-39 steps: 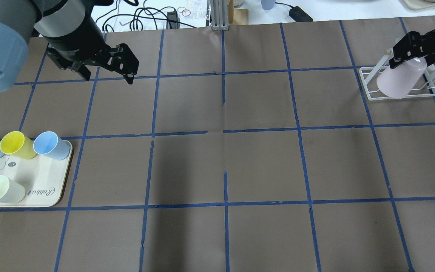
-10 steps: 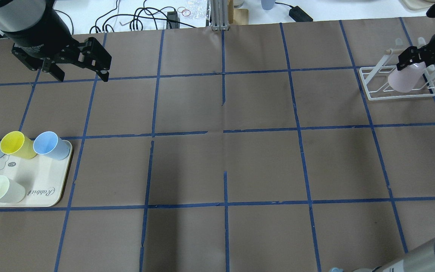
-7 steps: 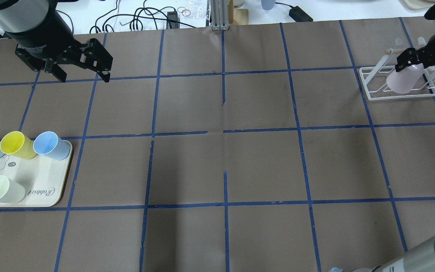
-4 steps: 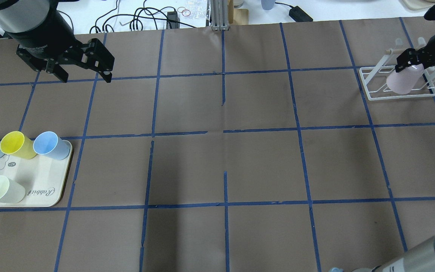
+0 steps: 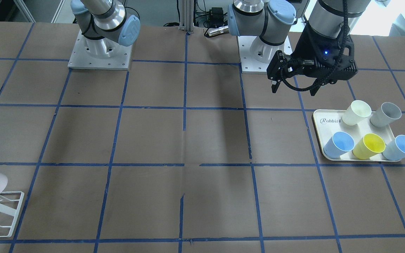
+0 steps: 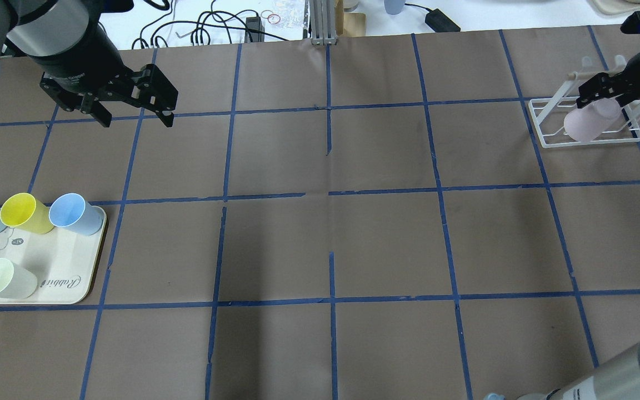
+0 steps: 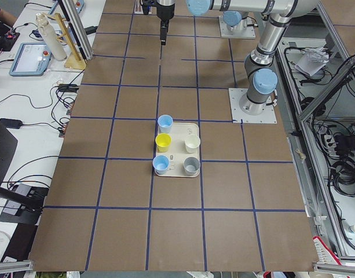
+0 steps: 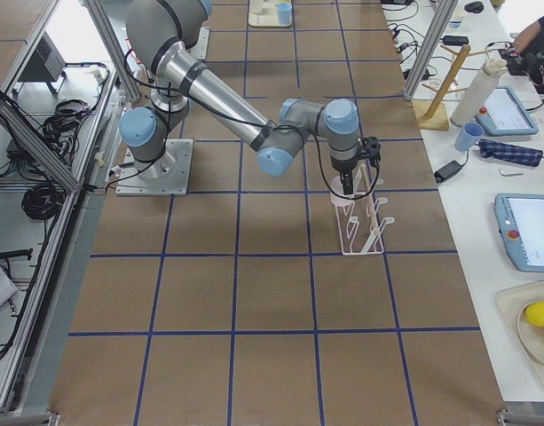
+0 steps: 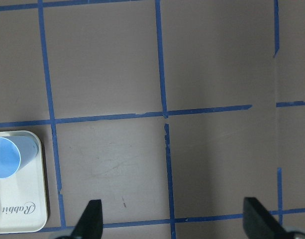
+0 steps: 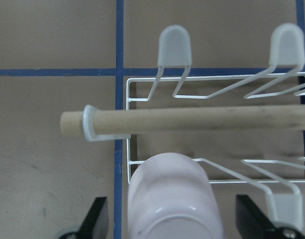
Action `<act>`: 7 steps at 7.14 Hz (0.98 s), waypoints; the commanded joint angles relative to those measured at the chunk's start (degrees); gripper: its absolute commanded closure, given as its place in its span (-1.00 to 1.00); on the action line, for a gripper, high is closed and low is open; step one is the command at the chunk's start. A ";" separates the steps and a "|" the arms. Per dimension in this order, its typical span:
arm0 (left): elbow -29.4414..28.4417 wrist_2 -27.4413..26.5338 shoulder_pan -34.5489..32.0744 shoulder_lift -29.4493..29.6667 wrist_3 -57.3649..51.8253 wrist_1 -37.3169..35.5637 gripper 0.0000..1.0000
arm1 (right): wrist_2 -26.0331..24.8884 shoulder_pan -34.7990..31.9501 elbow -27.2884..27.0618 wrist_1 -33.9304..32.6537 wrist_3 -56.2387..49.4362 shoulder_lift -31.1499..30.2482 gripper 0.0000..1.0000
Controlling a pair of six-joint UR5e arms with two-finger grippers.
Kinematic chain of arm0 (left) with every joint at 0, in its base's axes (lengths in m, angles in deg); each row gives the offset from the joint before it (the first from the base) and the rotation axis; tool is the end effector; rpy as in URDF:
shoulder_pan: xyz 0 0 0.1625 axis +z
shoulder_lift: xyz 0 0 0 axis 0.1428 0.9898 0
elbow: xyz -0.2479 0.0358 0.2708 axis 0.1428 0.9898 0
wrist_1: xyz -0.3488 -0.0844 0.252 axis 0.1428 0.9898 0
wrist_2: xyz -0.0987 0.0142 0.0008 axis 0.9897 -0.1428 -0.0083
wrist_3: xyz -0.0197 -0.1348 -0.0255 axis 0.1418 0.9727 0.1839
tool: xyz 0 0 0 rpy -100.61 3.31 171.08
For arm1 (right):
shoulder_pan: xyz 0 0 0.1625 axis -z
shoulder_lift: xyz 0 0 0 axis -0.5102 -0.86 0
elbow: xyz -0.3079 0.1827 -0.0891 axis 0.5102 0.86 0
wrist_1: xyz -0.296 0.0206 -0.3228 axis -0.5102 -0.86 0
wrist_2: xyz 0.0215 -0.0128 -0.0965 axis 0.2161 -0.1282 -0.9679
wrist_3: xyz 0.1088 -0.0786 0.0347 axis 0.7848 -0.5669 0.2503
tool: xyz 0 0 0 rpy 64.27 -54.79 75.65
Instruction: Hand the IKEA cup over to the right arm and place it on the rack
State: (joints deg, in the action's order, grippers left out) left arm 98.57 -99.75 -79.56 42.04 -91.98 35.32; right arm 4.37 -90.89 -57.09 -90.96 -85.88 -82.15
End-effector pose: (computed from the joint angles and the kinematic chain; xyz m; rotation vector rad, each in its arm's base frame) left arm -0.1150 -0.5259 0.4160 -0.0990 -3.1280 0.0996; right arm -0.1821 -0.6319 0.2107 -0.0208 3.0740 -0.3929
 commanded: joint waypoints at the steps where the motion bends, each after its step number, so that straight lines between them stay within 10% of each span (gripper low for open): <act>1: 0.17 0.04 -0.12 0.37 -0.06 0.08 -1.00 | -1.79 0.00 -0.05 0.98 0.00 -1.34 -1.00; 7: 0.33 0.03 -0.12 -0.60 -0.14 0.16 -1.00 | -2.33 -3.58 -0.49 33.81 6.28 -24.52 -1.00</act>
State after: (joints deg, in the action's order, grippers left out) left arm 98.45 -100.06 -79.56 41.94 -91.57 35.28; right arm 2.16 -92.35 -57.44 -63.60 -83.77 -101.86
